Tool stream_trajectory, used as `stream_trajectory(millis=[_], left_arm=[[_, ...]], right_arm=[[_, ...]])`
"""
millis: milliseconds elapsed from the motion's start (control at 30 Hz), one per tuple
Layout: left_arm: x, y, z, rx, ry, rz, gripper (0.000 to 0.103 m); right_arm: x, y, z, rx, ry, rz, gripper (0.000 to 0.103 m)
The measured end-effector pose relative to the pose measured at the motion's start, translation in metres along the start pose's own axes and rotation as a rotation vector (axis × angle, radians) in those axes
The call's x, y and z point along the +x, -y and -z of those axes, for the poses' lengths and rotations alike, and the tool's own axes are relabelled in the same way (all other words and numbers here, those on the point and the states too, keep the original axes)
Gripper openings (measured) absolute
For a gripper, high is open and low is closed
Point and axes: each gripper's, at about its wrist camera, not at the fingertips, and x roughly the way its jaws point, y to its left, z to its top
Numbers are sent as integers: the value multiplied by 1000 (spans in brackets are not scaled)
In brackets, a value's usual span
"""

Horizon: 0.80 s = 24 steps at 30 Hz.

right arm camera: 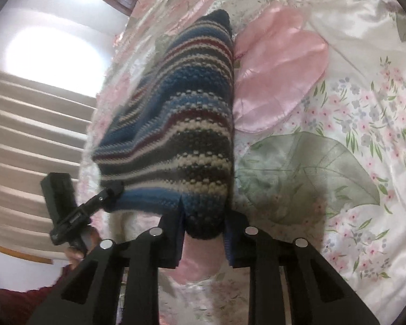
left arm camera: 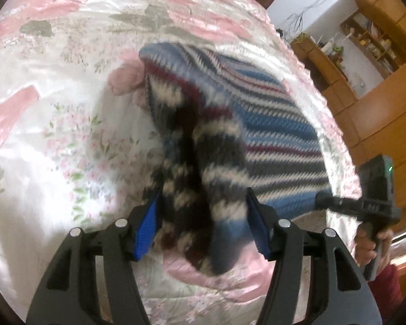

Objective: Fold small clothes
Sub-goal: 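Press the folded bundle flat with both grippers and open them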

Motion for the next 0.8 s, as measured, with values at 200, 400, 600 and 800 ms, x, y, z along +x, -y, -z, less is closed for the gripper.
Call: stream_trajectory(millis=[200,400,600,800], left_arm=[[12,-18,11,-21,-7,17,58],[11,-15,15,6,5,-13,58],[-9,-5,19,-35,8,-84,68],[-47,7,36,-61,50,-160,79]], right_arm=[[19,7,-1,3,2,47,25],[16,7,11,-5,28,88,28],[-2,-21,30,-60,95,241,45],[-19,-41,72,-77,112,369,54]])
